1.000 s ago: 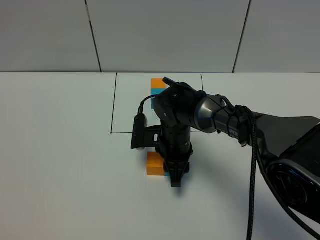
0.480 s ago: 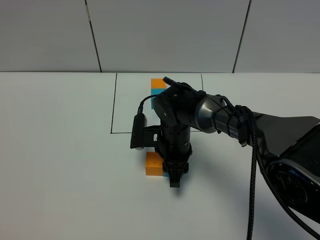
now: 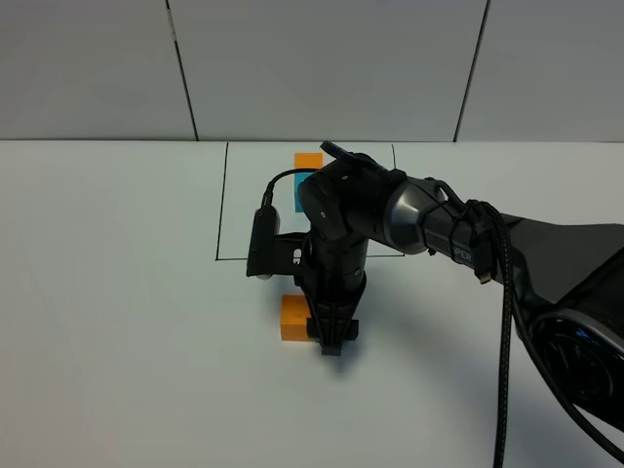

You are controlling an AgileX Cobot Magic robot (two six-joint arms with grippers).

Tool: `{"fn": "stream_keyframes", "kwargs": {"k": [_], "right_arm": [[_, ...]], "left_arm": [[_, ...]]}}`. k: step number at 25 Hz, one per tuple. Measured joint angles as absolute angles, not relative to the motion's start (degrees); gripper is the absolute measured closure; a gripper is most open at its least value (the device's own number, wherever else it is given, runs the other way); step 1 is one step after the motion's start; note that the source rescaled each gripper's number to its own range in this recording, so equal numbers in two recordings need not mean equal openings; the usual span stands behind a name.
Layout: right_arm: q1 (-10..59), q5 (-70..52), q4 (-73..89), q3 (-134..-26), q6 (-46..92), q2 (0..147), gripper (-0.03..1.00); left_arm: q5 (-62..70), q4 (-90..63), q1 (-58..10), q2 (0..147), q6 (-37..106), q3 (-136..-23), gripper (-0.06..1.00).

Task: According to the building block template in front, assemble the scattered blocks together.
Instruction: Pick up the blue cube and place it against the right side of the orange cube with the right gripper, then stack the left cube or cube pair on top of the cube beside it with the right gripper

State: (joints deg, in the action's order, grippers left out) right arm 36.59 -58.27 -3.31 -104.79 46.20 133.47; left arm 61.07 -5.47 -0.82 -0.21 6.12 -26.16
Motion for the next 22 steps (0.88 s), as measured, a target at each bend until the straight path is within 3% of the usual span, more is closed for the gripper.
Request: {"fn": "stream_keyframes", "kwargs": {"k": [22], "right_arm": [[36.6, -69.5, -4.4, -104.8, 38.2, 112.1, 0.1]], "left_arm": [[61.1, -5.5, -0.8, -0.2, 6.1, -26.2, 0.15]]}}
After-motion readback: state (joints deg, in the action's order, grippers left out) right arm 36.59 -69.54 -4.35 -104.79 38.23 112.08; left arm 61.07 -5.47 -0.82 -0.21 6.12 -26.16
